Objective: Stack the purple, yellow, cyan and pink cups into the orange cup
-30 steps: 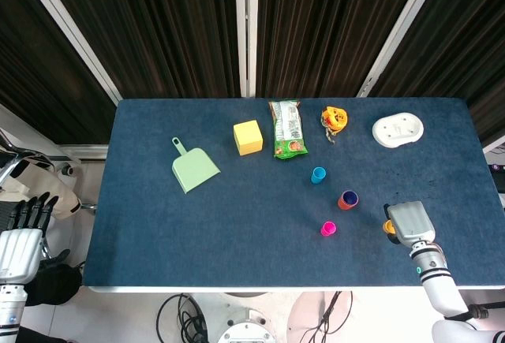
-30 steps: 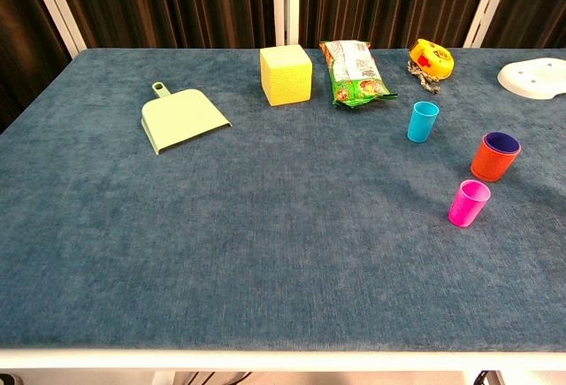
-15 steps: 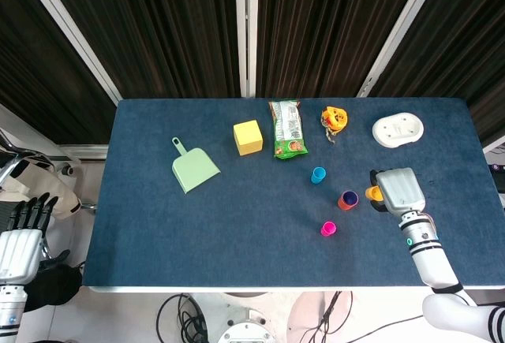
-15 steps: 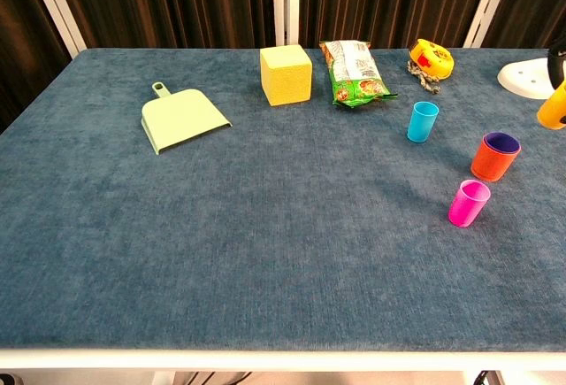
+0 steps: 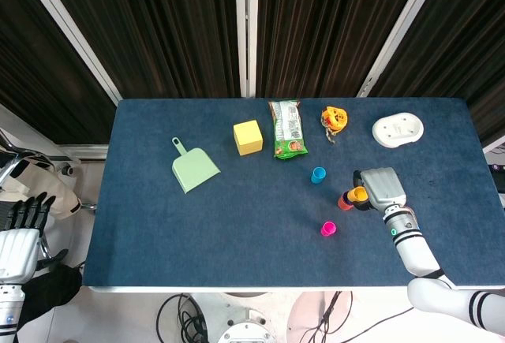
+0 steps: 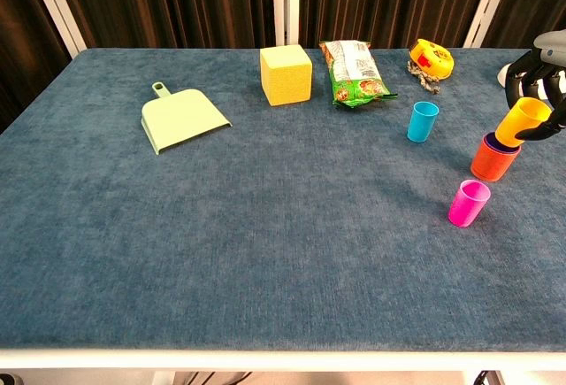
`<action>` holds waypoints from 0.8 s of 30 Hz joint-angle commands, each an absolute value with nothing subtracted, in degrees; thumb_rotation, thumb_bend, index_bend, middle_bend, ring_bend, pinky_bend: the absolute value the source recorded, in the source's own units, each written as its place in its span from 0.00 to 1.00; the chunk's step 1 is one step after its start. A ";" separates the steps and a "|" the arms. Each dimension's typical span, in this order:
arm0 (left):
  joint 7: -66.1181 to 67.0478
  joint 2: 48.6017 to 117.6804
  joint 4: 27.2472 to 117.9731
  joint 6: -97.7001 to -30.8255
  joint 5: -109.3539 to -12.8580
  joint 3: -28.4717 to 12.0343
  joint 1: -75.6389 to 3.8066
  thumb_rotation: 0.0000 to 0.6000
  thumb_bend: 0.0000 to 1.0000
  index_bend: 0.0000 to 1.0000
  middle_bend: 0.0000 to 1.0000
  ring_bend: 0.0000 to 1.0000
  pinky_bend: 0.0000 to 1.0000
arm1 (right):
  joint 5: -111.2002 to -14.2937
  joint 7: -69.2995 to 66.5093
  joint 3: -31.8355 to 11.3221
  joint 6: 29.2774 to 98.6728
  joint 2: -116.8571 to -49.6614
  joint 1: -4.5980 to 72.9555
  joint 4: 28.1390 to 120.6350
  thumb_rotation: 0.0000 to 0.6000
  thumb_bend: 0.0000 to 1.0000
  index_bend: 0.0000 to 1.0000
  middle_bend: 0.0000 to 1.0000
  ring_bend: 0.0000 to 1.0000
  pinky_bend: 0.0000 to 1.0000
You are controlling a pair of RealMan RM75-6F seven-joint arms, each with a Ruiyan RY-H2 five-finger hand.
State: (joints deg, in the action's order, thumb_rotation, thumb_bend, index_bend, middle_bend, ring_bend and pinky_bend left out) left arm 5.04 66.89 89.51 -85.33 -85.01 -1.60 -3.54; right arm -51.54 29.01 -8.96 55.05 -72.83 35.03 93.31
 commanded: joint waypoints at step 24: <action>5.09 66.83 89.60 -84.99 -84.65 -1.63 -3.60 1.00 0.06 0.03 0.00 0.00 0.00 | -49.64 27.02 -7.40 53.48 -72.45 37.50 93.08 1.00 0.07 0.39 0.39 0.57 0.67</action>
